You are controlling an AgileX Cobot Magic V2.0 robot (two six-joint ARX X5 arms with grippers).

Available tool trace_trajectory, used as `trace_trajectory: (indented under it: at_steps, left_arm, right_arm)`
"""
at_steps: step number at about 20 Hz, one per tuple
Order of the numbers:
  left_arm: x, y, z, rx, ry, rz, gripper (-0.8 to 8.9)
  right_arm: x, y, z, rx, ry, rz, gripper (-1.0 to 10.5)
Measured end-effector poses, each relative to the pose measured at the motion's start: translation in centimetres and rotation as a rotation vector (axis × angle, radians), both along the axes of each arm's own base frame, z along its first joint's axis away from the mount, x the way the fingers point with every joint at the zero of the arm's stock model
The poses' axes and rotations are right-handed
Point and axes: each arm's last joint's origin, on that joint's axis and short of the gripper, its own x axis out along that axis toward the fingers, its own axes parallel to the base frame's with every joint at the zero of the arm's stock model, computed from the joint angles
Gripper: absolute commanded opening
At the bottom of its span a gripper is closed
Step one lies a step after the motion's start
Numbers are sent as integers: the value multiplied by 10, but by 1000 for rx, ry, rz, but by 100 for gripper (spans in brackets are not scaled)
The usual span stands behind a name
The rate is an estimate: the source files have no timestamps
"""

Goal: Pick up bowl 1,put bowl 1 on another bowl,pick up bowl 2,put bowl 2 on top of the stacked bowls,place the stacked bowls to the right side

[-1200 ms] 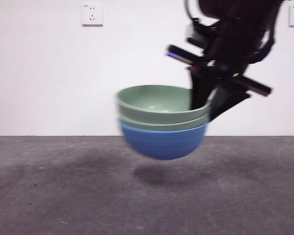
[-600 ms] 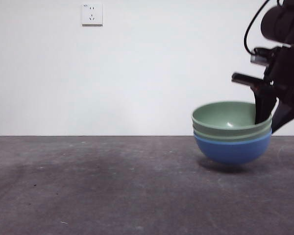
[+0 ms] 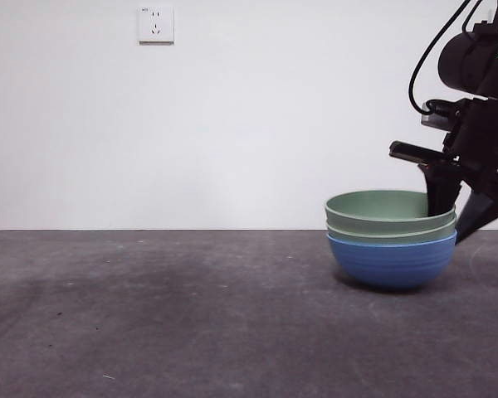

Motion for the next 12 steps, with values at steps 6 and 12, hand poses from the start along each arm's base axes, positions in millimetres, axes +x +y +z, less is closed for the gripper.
trace_trajectory:
  at_steps: [6, 12]
  left_arm:
    - [0, 0, 0, 1, 1, 0, 319]
    - [0, 0, 0, 1, 1, 0, 319]
  right_arm:
    - [1, 0, -3, -2, 12, -1, 230]
    - [-10, -2, 23, 8, -55, 0, 230]
